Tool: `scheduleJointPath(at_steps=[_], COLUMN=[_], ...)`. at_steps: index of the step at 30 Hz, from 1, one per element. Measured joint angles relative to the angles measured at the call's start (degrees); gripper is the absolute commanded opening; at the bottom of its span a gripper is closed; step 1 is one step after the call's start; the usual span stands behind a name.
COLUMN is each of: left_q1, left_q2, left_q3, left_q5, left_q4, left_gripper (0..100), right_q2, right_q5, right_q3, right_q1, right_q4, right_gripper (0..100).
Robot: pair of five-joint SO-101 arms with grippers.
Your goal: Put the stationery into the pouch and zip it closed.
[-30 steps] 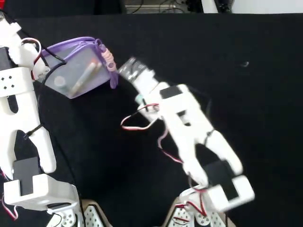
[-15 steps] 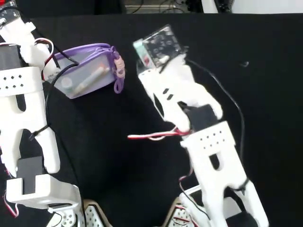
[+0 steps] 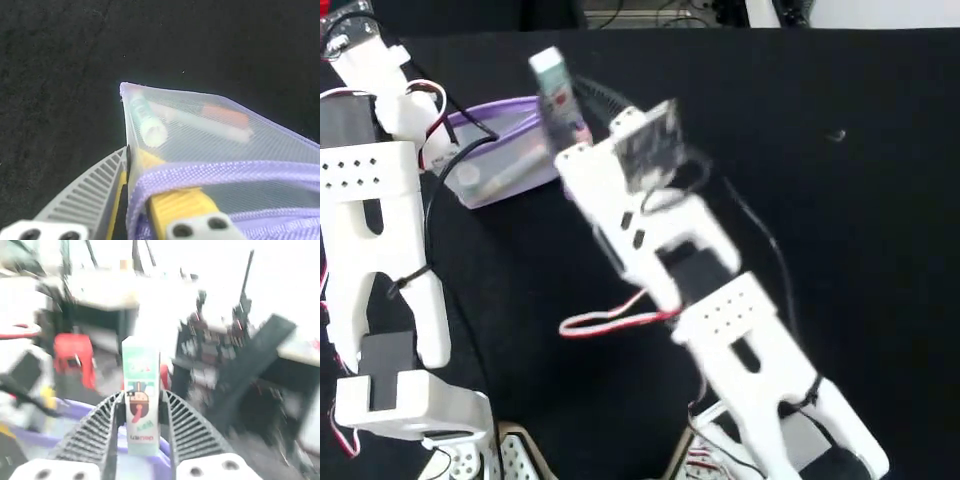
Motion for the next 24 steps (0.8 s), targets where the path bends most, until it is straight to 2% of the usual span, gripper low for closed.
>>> scheduleJointPath(at_steps=[5,11,16,24], left_q1=[0.0,0.0,0.0,0.0], left_q2=[-0.2,-0.9,-0.9,-0.9], left_q3=[0.9,3.2,3.3,3.3], left_q5=[0.0,0.7,1.5,1.9], left_q4=[-0.9,-3.2,-3.2,-3.2], left_gripper=[3,3,3,3], right_q2=[0.0,6.8,17.4,25.8], right_q5=[0.0,-0.4,-5.1,-6.3], right_q3=[8.9,8.9,8.5,3.3], right_q1=[-2.3,-3.0,-3.0,-3.1], right_q4=[-20.4,-30.0,-41.7,-45.9], right_gripper=[1.1,1.1,1.1,1.1])
